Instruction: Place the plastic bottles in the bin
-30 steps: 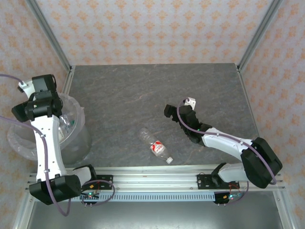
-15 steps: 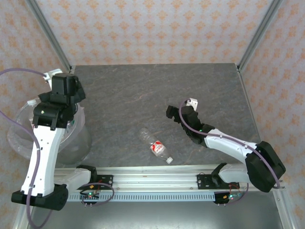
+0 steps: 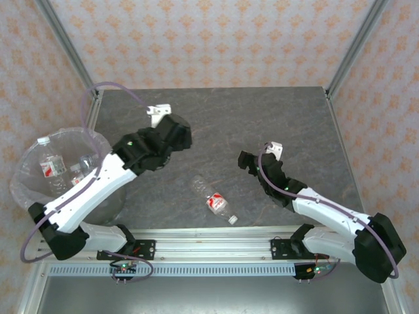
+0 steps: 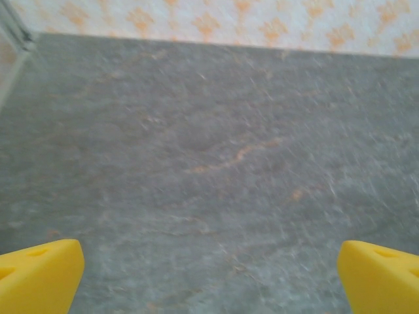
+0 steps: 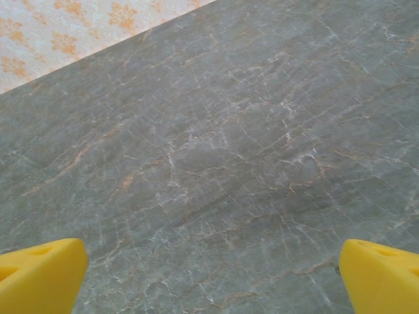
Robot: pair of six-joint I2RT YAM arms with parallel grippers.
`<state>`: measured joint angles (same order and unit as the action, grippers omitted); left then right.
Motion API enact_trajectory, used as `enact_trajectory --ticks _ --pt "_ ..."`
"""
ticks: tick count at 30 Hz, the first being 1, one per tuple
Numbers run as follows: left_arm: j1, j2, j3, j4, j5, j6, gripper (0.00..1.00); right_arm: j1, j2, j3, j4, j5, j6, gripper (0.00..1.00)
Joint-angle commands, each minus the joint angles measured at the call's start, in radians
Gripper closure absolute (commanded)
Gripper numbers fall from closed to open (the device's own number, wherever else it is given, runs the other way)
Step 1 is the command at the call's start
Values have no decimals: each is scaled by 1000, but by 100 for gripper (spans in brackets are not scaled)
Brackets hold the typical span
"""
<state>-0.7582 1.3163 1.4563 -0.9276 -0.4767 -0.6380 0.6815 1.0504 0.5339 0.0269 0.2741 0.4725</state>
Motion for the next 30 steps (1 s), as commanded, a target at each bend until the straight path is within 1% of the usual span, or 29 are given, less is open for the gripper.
enact_trajectory --ticks 1,4,8,11,13,16,18,22,24,26,27,30 --pt "-30 16 -48 7 50 -190 0 -6 -35 -17 -52 40 12 1" --pt "-31 -2 -142 34 170 -271 0 -6 -54 -45 -52 49 23 1" --pt "-36 -52 -261 26 239 -395 0 -6 -72 -82 -37 53 49 1" --pt "-50 -78 -364 79 324 -484 0 -7 -81 -98 -29 51 53 1" --pt "-63 -67 -396 95 352 -522 0 -7 -85 -106 -25 48 49 1" --pt "-85 -24 -391 117 385 -537 0 -6 -90 -118 -13 43 46 1" --pt "-119 3 -386 143 368 -552 0 -5 -97 -127 -2 32 47 1" --pt "-172 66 -411 240 370 -629 0 -6 -108 -151 27 19 52 1" --pt "-191 130 -414 279 411 -669 0 -6 -116 -164 36 15 55 1" --pt "-194 201 -381 274 462 -676 0 -6 -130 -177 41 17 66 1" --pt "-197 235 -354 254 470 -678 0 -6 -141 -186 43 17 73 1" --pt "-217 283 -313 236 437 -702 0 -6 -183 -211 47 11 85 1"
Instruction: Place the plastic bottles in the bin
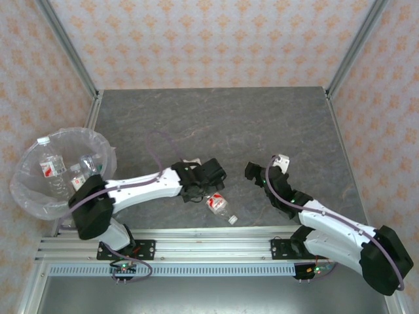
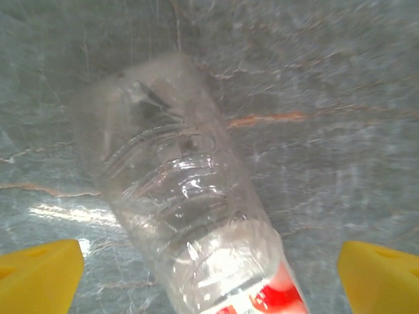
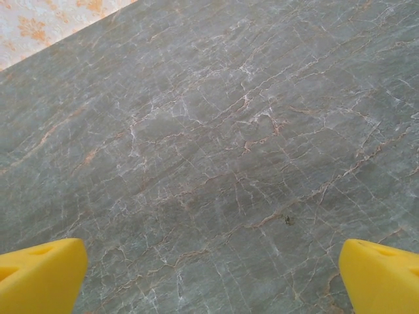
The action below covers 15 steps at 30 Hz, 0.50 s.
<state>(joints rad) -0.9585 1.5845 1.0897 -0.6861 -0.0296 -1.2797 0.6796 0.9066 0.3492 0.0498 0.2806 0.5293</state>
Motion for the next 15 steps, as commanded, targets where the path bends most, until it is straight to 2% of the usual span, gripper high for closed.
enact_trajectory --ticks 1,8,12,15 --pt "-20 24 56 -6 -26 -80 0 -3 -54 -33 20 3 29 1" --pt "-26 100 -13 94 -23 -233 0 -5 -182 -84 -10 7 53 1" --pt "-28 164 3 141 7 -229 0 -3 -203 -92 -11 -3 54 1" --pt "-27 208 46 141 -15 -186 6 -4 -198 -88 -12 -17 50 1"
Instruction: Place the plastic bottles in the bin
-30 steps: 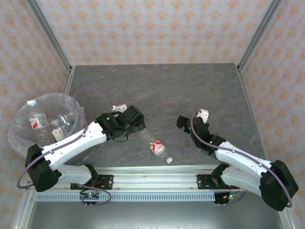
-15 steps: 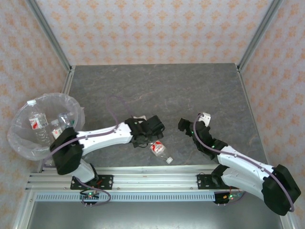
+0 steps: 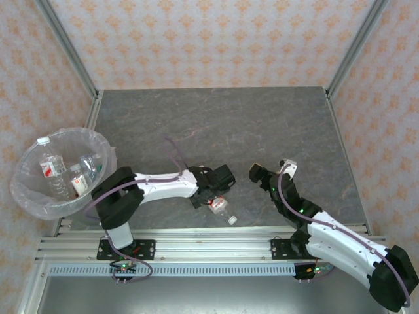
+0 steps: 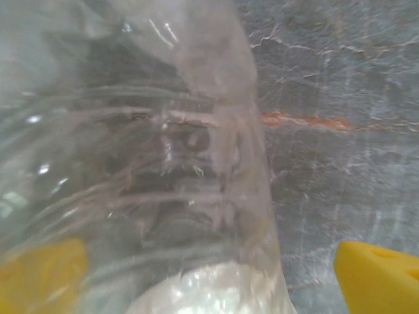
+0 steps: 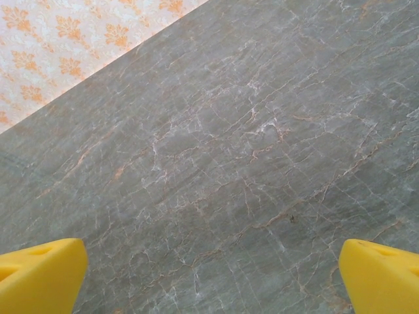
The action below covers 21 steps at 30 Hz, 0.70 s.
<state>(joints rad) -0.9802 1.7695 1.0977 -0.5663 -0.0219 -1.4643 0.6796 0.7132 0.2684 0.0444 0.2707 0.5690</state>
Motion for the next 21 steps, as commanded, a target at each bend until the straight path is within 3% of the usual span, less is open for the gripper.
enact_trajectory --ticks 1,7,15,21 --pt "-5 31 54 11 -45 16 10 -4 -2 -6 -6 -12 9 1" --pt "1 12 69 35 -99 121 38 -4 4 0 -1 -4 -4 1" --pt "27 -177 91 -58 -254 314 44 -3 85 46 29 0 -52 1" --pt "91 -403 163 -234 -489 516 46 -3 168 94 55 -8 -62 1"
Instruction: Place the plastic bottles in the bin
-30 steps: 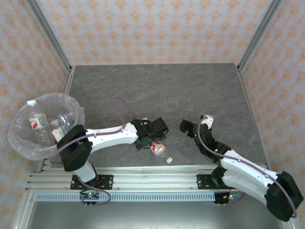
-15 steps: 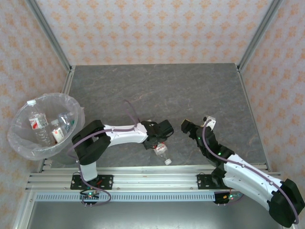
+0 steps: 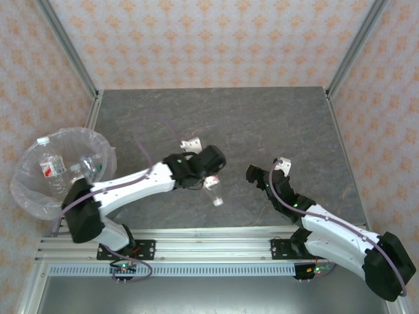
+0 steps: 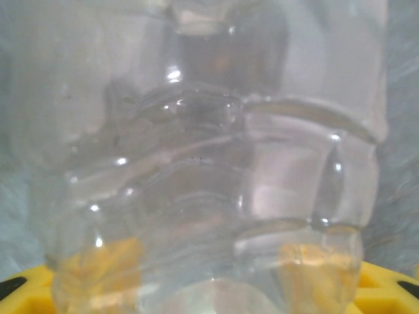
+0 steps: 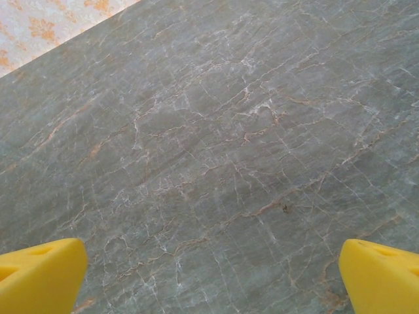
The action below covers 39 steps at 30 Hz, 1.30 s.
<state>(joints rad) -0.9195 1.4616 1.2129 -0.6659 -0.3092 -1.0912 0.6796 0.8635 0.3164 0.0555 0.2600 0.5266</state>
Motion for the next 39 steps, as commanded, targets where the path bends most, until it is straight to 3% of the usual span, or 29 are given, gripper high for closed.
enact_trajectory --ticks 1,6,9,14,21,25,31,36,39 --pt "49 -141 59 -157 -242 178 46 -4 25 51 54 5 -21 1" --pt "162 -328 119 -211 -420 355 46 -4 59 83 76 21 -34 1" --pt "262 -407 179 -206 -469 498 46 -5 84 101 78 22 -40 1" --pt "435 -427 332 -224 -582 741 46 -4 124 126 84 0 -34 1" --pt "646 -420 400 -239 -563 894 44 -4 137 134 82 -2 -21 1" --pt "765 -419 419 -331 -516 900 43 -4 131 133 69 1 -26 1" --pt "913 -485 321 -322 -422 917 42 -4 132 128 66 4 -35 1" --pt "994 -525 238 -355 -331 889 42 -3 141 127 70 7 -45 1" --pt "1015 -551 179 -374 -344 872 41 -4 149 133 72 7 -52 1"
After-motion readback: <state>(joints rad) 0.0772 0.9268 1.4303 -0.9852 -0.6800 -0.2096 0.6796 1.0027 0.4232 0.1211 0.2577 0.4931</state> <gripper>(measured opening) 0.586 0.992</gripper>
